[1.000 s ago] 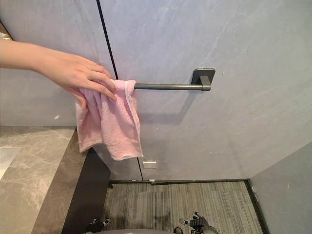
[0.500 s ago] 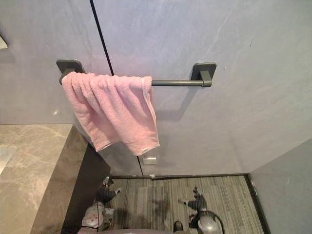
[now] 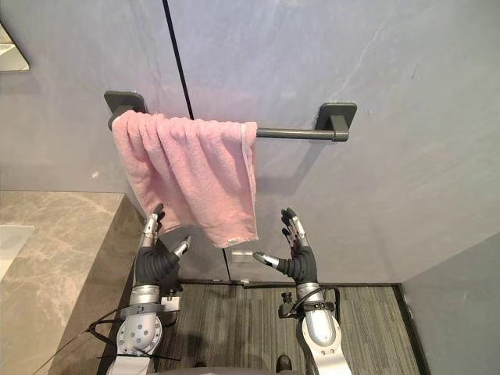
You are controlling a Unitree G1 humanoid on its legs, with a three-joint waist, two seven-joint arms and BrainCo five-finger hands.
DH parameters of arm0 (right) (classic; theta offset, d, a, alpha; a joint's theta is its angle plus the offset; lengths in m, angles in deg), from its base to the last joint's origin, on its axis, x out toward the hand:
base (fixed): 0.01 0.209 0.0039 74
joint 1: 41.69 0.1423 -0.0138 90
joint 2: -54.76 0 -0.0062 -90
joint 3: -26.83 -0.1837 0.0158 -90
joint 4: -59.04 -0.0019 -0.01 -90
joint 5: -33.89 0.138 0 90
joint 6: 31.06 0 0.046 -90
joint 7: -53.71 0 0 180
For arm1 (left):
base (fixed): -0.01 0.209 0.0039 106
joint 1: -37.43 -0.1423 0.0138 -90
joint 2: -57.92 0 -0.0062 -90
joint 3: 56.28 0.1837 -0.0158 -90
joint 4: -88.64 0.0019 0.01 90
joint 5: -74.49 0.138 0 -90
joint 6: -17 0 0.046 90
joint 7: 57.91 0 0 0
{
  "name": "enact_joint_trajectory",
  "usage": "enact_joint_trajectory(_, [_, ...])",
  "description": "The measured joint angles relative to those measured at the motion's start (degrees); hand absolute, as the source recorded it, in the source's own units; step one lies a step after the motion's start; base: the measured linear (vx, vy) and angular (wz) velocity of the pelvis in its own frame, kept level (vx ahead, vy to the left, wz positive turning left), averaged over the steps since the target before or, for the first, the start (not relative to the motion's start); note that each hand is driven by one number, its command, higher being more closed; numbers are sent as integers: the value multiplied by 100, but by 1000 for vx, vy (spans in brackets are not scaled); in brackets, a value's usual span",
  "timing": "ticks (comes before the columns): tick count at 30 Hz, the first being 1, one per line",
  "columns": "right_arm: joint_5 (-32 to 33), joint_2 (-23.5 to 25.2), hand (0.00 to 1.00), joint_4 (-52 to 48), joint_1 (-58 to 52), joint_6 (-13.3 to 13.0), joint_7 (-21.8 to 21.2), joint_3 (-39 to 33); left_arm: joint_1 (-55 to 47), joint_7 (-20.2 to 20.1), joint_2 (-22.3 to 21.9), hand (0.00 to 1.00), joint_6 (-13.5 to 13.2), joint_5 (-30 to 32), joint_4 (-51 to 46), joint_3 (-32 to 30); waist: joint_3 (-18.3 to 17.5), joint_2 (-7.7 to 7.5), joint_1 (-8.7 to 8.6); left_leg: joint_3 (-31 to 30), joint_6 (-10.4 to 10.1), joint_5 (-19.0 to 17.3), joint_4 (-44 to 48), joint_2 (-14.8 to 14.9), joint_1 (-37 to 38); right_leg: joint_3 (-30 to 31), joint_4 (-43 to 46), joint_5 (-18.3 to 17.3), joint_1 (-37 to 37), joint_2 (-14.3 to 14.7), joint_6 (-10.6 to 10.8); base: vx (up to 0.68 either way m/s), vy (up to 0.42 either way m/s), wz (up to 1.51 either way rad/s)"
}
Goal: Organize washtable
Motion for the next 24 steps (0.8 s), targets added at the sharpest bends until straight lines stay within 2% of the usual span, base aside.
enact_joint_trajectory(6, [82,-55,0,-294,391,-66,87,223,-61,229,-8,0,-22,-17,-760,16,103,-29,92,-54,-2,8,145,5,-281,-128,163,-59,-213,-69,-2,-13,4,11])
enact_joint_trajectory(13, [12,-16,0,-294,1616,-66,394,504,160,604,-67,0,-24,-16,-1614,-160,178,-59,222,-242,-3,14,226,3,-651,-300,289,-114,-498,-85,-15,6,-10,13])
enact_joint_trajectory(15, [11,10,0,-276,1813,-67,459,487,187,680,-69,0,-25,-15,-1681,-250,193,-53,291,-245,-3,14,223,0,-672,-307,346,-155,-541,-94,-25,0,0,0])
enact_joint_trajectory(20, [0,19,0,-111,2324,-77,681,325,348,775,-75,0,-23,-79,-1749,-459,276,-79,294,-337,-25,32,220,5,-776,-441,444,-225,-615,-102,-59,4,-13,11])
enact_joint_trajectory(24, [11,143,0,-19,2792,-82,855,110,1123,754,-72,0,49,-470,-1700,-532,437,-91,299,-387,-41,135,213,5,-1013,-463,572,-232,-893,-105,-70,-42,-19,6])
